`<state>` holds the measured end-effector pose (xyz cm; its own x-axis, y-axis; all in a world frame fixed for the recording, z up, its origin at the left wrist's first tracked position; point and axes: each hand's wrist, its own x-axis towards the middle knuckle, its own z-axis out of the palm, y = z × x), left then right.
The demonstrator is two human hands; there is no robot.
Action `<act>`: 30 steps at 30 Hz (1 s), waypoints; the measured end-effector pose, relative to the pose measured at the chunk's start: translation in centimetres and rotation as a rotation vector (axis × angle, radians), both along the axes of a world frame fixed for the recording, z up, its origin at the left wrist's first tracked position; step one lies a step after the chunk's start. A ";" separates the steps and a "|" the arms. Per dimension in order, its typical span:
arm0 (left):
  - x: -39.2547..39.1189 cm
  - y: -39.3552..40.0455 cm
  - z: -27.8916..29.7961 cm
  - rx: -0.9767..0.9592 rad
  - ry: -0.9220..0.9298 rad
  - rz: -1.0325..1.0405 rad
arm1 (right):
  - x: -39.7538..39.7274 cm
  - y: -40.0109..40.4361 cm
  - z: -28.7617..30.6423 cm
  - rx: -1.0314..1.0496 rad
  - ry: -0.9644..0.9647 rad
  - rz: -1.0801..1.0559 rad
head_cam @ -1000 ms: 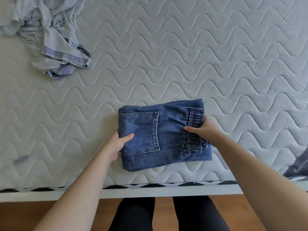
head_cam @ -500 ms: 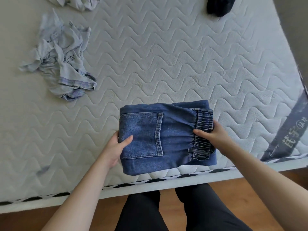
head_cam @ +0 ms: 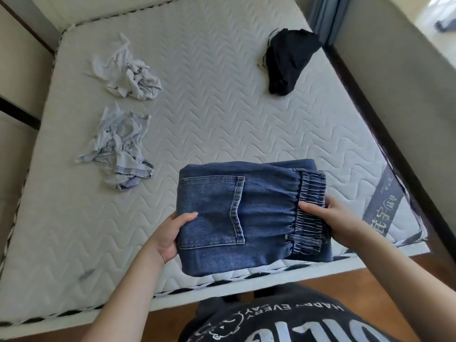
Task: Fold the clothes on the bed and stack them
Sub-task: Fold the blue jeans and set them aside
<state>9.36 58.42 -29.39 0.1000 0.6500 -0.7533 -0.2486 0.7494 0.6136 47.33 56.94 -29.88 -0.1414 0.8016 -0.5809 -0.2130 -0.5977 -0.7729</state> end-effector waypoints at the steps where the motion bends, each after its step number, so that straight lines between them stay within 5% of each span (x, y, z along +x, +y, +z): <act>1: 0.5 -0.2 0.7 0.031 0.023 -0.005 | 0.5 -0.1 0.8 0.018 -0.013 -0.010; 9: 2.8 -2.3 3.8 0.347 0.289 -0.048 | 1.3 -3.8 4.3 0.160 -0.200 -0.142; 23: 3.3 -9.6 5.1 0.644 0.402 -0.261 | -2.0 -20.0 7.0 0.202 -0.626 -0.482; 30: 7.8 -12.7 5.1 0.645 0.274 -0.368 | 0.1 -27.8 8.4 0.211 -0.779 -0.623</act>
